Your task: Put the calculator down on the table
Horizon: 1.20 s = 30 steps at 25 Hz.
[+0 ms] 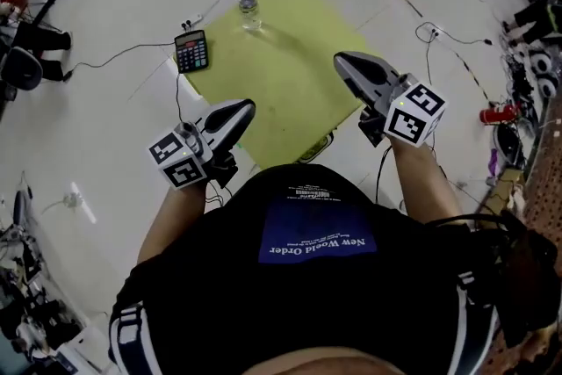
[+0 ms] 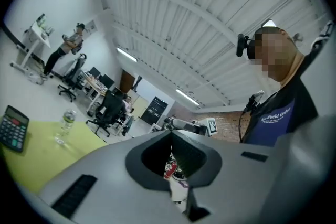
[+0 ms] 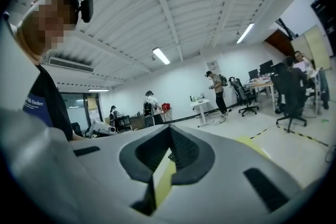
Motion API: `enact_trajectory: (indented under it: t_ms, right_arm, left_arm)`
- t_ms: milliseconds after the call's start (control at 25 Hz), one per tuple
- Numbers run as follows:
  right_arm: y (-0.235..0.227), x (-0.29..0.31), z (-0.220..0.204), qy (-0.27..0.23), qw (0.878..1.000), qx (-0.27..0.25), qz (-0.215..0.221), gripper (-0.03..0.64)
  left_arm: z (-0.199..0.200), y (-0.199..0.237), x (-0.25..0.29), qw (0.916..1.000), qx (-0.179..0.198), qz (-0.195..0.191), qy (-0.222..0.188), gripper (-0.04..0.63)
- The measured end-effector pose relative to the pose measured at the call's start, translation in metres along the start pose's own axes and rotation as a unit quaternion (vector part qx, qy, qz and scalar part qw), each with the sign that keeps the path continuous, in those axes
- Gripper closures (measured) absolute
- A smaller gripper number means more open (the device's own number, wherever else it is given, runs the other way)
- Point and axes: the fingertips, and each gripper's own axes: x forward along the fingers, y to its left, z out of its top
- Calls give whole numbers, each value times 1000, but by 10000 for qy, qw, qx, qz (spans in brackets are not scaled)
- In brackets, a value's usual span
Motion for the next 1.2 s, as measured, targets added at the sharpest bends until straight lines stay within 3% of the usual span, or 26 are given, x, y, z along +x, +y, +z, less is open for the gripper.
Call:
enact_trajectory:
  t_ms: [240, 400, 560, 840, 1200]
  right_arm:
    - [-24, -141, -35, -241, 9958, 667, -582, 629]
    - [-40, -191, -67, -221, 9909, 862, -1007, 630]
    - [-42, -198, -69, -253, 9912, 791, -1036, 630]
    - [-30, -193, -55, -188, 9953, 279, -912, 630]
    - [-21, -175, -55, -33, 9973, 261, -689, 630]
  left_arm:
    - [-24, -55, 103, 9975, 229, -526, 412, 589]
    - [-53, -70, 138, 9954, 286, -568, 720, 589]
    - [-64, -73, 141, 9951, 151, -579, 781, 589]
    - [-52, -80, 131, 9958, 438, -516, 609, 589]
    - [-45, -69, 112, 9976, 355, -285, 520, 589]
